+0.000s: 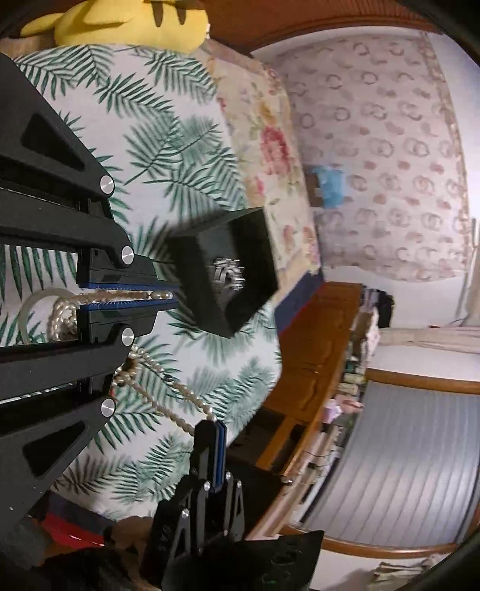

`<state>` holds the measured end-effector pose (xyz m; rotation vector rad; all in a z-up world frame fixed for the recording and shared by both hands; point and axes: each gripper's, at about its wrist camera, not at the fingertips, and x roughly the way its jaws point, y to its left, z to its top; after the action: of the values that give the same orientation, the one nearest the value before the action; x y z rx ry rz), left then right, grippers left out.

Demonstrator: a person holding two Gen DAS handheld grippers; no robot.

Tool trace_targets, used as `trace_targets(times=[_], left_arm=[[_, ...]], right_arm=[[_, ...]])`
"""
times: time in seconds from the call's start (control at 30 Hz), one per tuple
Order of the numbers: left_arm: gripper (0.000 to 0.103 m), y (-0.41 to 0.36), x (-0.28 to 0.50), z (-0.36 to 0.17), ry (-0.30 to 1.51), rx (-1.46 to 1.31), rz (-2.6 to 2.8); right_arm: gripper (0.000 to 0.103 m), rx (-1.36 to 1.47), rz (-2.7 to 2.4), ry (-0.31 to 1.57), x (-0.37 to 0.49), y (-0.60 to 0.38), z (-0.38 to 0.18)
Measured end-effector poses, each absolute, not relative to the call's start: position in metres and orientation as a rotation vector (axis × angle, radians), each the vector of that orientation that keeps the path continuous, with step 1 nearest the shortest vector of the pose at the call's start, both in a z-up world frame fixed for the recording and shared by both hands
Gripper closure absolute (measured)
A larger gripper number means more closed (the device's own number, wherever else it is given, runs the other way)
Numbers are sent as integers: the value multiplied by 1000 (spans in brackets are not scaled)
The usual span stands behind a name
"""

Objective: Organize jewelry

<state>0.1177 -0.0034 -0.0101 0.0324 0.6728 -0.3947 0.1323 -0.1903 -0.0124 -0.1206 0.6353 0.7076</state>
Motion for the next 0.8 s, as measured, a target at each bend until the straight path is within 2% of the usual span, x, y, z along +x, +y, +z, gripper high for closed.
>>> trace_targets(times=[0.8], left_arm=[[100, -4, 106, 87, 464, 14, -379]], right_arm=[[94, -141, 704, 454, 136, -183, 82]])
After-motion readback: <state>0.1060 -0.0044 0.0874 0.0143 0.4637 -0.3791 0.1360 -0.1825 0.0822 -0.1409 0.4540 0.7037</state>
